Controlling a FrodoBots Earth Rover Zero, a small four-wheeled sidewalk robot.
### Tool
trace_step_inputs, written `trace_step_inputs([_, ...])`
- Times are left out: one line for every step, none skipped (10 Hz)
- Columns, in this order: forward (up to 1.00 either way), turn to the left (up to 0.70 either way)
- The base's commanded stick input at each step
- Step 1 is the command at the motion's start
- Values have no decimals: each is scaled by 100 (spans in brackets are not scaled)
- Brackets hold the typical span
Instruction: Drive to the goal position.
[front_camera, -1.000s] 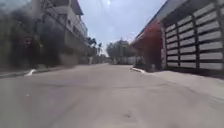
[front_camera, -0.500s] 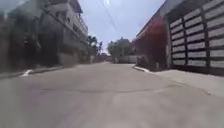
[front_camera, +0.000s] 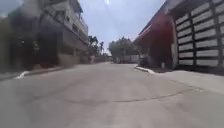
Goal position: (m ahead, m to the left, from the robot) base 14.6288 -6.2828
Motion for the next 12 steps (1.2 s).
trace_step_inputs([85,0])
trace_step_inputs([85,0])
trace_step_inputs([85,0])
trace_step_inputs([85,0])
trace_step_inputs([85,0])
trace_step_inputs([85,0])
trace_step_inputs([85,0])
trace_step_inputs([85,0])
trace_step_inputs([85,0])
trace_step_inputs([85,0])
trace_step_inputs([85,0])
trace_step_inputs([85,-13])
